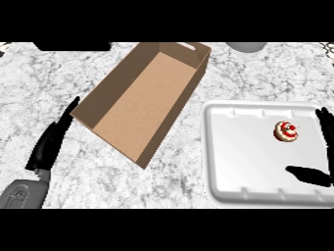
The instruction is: Pick the cupcake from the tray and place it in the cardboard box
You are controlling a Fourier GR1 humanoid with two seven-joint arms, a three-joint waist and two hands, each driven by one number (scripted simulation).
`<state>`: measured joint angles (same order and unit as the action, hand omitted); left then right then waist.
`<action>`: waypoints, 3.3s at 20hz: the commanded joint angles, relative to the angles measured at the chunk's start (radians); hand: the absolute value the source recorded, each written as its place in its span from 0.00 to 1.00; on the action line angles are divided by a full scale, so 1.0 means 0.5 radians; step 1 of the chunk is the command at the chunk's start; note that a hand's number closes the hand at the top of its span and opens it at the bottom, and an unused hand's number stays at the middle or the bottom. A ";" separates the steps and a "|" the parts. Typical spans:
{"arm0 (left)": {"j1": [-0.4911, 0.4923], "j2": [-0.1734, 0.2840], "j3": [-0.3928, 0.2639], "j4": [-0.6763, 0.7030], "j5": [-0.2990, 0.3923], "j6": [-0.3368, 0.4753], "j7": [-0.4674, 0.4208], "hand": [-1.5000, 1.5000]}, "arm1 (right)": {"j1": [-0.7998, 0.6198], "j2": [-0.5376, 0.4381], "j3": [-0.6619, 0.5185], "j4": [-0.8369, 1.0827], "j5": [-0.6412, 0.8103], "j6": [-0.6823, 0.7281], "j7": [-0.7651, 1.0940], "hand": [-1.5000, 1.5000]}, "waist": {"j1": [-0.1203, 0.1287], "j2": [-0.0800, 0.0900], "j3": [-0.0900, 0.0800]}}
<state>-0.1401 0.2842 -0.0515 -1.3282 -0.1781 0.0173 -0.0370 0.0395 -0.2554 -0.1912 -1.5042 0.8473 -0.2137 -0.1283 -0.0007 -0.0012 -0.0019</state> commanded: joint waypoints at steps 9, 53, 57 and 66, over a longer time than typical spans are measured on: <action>-0.125 -0.020 0.152 0.101 -0.063 -0.100 -0.018 0.50 | -0.293 0.048 0.057 0.316 0.055 0.054 0.012 0.00 | 0.004 0.004 0.004; -0.141 -0.180 -0.046 -0.022 -0.219 -0.217 -0.013 0.50 | -1.021 0.508 0.587 0.539 1.167 -0.102 1.294 1.00 | 0.408 0.034 -0.030; -0.184 -0.211 -0.070 -0.004 -0.222 -0.224 0.003 0.50 | -1.302 0.510 0.656 0.572 1.325 0.080 1.715 1.00 | 0.401 0.014 -0.031; -0.228 -0.227 -0.075 0.064 -0.229 -0.230 0.025 0.50 | -1.998 0.510 0.819 0.693 1.437 0.623 2.712 1.00 | 0.423 0.007 -0.021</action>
<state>-0.2402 0.1799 -0.0837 -1.3106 -0.2879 -0.0999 -0.0286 -0.8193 -0.0027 0.1789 -1.1832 1.5494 -0.0080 1.0202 0.2041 0.0015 -0.0138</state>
